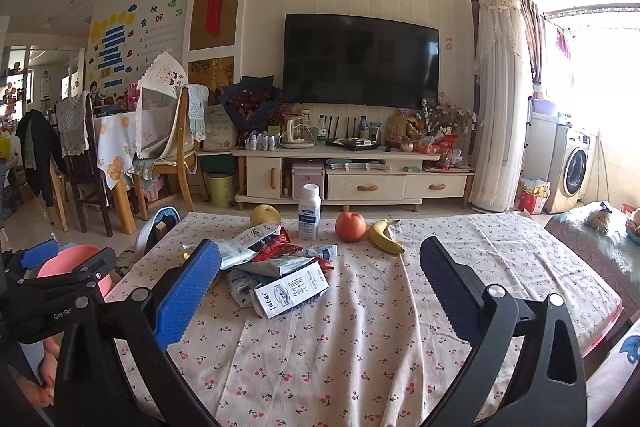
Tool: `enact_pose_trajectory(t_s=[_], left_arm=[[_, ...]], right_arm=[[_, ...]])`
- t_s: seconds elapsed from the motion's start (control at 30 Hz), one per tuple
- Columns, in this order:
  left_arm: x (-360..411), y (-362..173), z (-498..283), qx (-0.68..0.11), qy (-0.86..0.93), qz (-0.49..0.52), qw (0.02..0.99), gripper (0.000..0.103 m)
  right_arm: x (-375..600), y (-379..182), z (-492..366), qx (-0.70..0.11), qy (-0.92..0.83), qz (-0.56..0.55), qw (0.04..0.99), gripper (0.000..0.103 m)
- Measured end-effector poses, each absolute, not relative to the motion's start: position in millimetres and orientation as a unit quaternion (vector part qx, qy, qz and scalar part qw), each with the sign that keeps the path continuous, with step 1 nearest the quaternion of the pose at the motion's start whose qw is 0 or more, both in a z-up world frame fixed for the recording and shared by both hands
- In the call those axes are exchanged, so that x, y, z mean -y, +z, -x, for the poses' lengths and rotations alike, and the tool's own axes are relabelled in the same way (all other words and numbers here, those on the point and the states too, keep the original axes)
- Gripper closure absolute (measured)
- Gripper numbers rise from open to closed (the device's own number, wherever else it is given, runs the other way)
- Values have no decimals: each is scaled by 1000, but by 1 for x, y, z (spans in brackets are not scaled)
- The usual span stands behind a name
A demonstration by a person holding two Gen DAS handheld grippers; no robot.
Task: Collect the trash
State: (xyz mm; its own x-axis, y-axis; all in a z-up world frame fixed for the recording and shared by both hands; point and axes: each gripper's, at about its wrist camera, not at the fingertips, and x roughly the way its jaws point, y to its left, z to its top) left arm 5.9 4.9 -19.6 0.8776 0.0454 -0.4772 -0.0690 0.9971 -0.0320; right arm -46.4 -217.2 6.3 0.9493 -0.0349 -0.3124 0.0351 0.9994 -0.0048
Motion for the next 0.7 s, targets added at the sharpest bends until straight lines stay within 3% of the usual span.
enact_pose_trajectory(t_s=[0.4,0.7], left_arm=[[-23,-76,-49,-292,4,42,956,4],[-40,-94,-99,-314,-70,98,942,4]], right_arm=[[223,-70,-17,-270,19,-33,962,4],[251,-111,-62,-341,78,-138,927,4]])
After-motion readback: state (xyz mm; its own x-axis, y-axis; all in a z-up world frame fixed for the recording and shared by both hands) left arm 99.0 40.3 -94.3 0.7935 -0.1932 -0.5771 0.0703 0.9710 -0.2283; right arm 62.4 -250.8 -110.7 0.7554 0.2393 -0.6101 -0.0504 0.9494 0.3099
